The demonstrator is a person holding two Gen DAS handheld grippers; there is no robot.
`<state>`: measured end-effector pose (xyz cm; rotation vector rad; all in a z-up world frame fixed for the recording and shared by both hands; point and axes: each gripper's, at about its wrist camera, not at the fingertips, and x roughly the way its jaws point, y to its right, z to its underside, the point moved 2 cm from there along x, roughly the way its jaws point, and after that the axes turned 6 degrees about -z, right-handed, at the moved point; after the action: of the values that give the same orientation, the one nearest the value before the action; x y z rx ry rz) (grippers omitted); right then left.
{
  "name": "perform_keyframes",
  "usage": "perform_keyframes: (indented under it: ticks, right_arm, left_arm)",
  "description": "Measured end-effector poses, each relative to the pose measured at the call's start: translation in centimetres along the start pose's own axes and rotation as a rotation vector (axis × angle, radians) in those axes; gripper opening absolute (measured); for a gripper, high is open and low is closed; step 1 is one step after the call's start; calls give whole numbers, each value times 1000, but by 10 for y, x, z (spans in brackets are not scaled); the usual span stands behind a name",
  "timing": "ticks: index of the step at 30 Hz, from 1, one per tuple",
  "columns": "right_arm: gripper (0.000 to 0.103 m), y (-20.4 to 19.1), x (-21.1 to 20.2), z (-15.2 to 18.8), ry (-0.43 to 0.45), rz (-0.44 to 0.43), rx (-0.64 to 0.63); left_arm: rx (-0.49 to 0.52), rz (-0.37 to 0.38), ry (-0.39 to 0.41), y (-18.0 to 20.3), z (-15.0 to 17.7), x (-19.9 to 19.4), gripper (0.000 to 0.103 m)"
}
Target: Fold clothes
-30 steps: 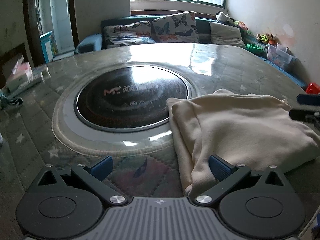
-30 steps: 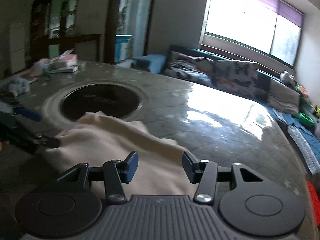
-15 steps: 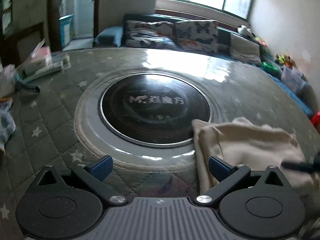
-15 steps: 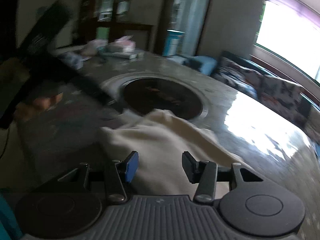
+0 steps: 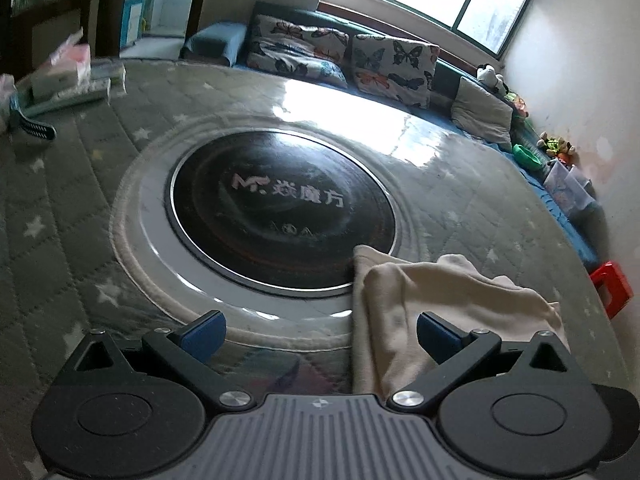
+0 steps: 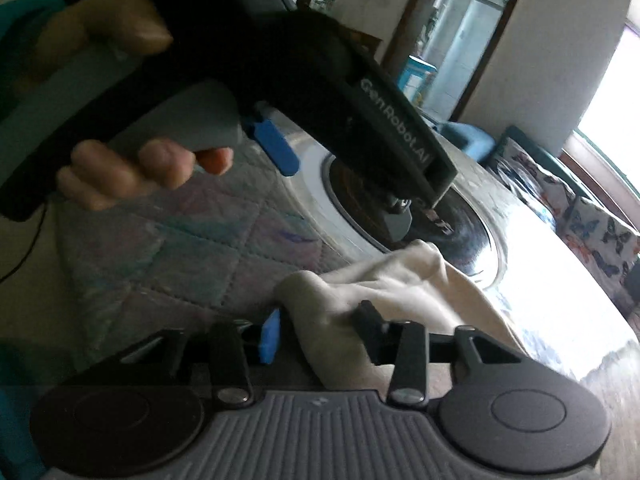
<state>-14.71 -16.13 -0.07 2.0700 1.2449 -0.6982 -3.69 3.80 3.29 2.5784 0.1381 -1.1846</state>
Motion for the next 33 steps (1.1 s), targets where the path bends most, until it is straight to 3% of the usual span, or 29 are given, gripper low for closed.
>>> perform_keyframes:
  ticks: [5, 10, 16, 20, 22, 24, 26, 29, 33]
  right_arm:
    - [15, 11, -11, 0, 41, -11, 86]
    - [13, 36, -34, 1, 127, -71, 267]
    - [13, 51, -59, 8, 200, -82, 352]
    - [13, 53, -68, 15, 216, -91, 362]
    - [13, 52, -70, 17, 217, -96, 357]
    - [13, 48, -71, 19, 215, -89, 349]
    - [13, 45, -72, 22, 214, -79, 344]
    - [19, 45, -76, 27, 214, -71, 360]
    - [21, 58, -89, 43, 216, -31, 424]
  left_arm:
    - [-85, 39, -44, 1, 2, 10, 103]
    - [-172, 81, -64, 5, 2, 16, 103]
    - [-283, 146, -79, 11, 2, 20, 97]
    - [-363, 239, -116, 13, 5, 25, 83]
    - [-402, 266, -134, 11, 6, 28, 71]
    - [-435, 275, -160, 11, 7, 32, 42]
    - [-464, 276, -186, 7, 9, 37, 25]
    - [-449, 274, -180, 5, 8, 39, 18]
    - [-418, 267, -170, 5, 5, 38, 17]
